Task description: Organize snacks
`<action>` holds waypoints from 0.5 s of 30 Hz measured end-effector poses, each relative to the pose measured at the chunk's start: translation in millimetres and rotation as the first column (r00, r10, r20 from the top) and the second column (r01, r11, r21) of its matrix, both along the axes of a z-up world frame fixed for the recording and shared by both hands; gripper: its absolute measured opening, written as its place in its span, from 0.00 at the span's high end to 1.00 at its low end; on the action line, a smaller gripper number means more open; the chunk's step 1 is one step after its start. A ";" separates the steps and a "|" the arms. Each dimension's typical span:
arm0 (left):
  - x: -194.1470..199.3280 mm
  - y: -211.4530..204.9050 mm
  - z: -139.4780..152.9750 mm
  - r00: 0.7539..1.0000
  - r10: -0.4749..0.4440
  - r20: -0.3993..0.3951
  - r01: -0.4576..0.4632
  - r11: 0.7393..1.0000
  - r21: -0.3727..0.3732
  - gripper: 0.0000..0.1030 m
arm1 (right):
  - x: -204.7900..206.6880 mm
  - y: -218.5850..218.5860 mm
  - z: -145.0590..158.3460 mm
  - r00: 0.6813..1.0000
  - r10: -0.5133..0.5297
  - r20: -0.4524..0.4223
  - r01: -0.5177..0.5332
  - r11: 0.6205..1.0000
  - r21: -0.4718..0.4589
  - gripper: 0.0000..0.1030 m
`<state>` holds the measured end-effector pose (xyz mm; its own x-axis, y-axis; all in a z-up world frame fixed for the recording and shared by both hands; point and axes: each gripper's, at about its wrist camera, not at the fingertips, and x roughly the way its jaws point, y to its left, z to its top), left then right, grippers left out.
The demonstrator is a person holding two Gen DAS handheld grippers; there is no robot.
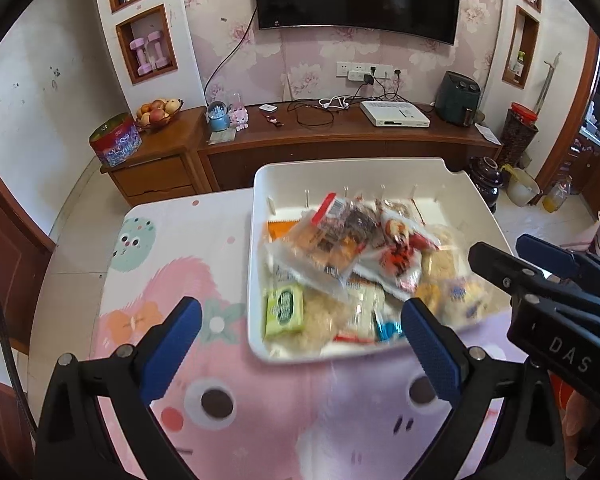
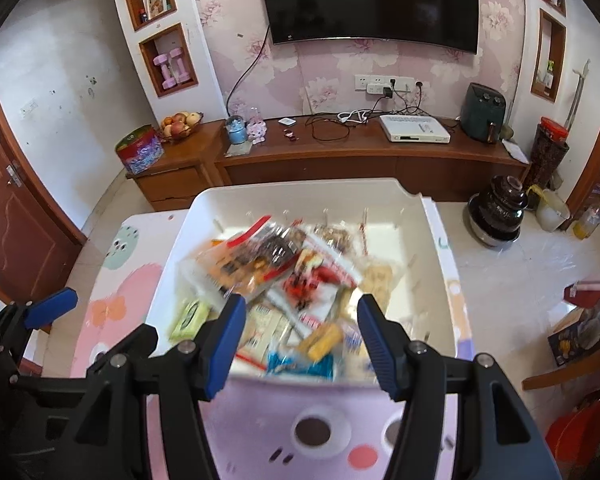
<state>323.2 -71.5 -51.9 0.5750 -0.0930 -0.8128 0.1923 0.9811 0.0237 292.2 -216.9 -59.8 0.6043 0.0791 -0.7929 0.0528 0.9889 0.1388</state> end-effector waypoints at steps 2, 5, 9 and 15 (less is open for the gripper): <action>-20.6 3.2 2.7 1.000 -0.007 0.002 0.007 1.000 -0.003 0.02 | -18.3 1.5 0.6 1.000 0.003 -0.003 -0.003 1.000 0.023 0.43; -53.0 10.6 4.8 1.000 -0.014 -0.001 0.014 1.000 -0.012 0.02 | -46.6 4.9 0.7 1.000 0.007 0.003 -0.007 1.000 0.027 0.43; -99.5 23.1 7.0 1.000 -0.002 0.007 0.002 1.000 -0.010 0.02 | -90.0 12.3 -2.9 1.000 0.007 -0.009 -0.007 1.000 0.012 0.43; -171.7 46.9 13.1 0.999 0.025 0.021 -0.025 1.000 -0.005 0.01 | -166.2 29.3 -10.2 0.999 0.024 -0.022 -0.023 1.000 0.019 0.43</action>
<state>151.5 -24.6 -38.8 0.5939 -0.0824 -0.8003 0.1669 0.9857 0.0224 126.0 -187.7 -70.0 0.5840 0.1079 -0.8046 0.0330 0.9871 0.1564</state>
